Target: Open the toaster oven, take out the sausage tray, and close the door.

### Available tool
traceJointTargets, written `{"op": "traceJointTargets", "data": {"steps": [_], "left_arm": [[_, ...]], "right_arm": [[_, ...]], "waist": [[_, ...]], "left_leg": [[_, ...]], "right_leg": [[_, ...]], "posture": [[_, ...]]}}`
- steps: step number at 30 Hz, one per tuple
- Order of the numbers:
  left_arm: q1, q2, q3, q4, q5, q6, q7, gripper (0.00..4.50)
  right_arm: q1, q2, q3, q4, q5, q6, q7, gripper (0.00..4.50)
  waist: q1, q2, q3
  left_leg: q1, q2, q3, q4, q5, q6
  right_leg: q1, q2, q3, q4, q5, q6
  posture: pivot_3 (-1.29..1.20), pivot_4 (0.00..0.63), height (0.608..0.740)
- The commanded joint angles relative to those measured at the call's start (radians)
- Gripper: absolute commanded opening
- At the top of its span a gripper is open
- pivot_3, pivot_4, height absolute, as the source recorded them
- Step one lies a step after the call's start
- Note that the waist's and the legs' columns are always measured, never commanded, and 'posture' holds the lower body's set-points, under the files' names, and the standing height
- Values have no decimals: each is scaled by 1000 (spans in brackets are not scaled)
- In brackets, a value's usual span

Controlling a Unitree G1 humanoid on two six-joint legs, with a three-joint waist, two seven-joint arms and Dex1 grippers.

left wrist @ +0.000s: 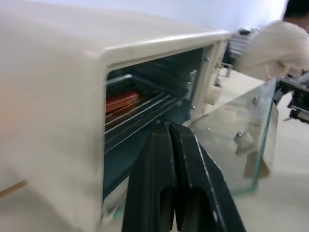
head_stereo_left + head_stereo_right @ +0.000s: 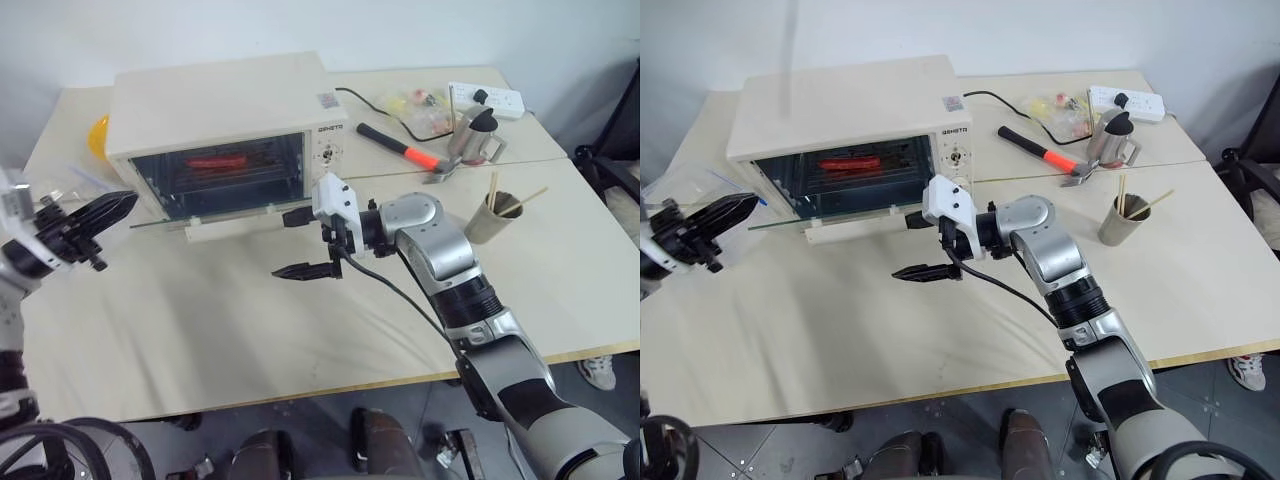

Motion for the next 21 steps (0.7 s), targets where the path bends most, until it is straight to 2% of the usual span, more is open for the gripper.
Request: {"op": "traceJointTargets", "data": {"steps": [1,5,8,13,17,21], "left_arm": [[-92,-8,-67,88,66,-45,-56,15],[-160,-23,-110,162,107,-68,-101,15],[-192,-32,-130,193,122,-66,-133,15],[-218,-28,-190,222,173,-65,-208,15],[-198,-9,-247,216,238,-65,-238,15],[-181,7,-304,231,319,-111,-243,15]], "right_arm": [[4,1,-5,-92,35,17,-14,4500],[33,-38,0,-139,28,60,-29,4500],[78,-107,10,-188,8,105,-31,4500],[204,-372,47,-254,-88,127,21,4500],[226,-488,16,-306,-32,148,103,4500],[172,-515,-21,-285,-19,140,95,4500]], "waist": [[1,0,0],[0,0,0],[4,-1,0],[25,-2,-1],[29,-3,0],[29,-3,0]], "left_leg": [[0,0,0,0,0,0],[0,0,1,0,0,0],[0,-1,1,0,0,0],[-1,-1,1,4,0,0],[-4,-1,1,9,0,1],[-5,1,1,16,0,1]], "right_leg": [[0,0,0,0,0,0],[0,0,-1,1,0,0],[0,0,-1,1,0,0],[1,-1,-1,1,0,0],[1,-1,-1,-1,0,0],[1,-1,0,2,0,0]], "posture": [[0,150,740],[0,150,740],[0,150,740],[0,150,740],[0,150,740],[0,150,740]]}}
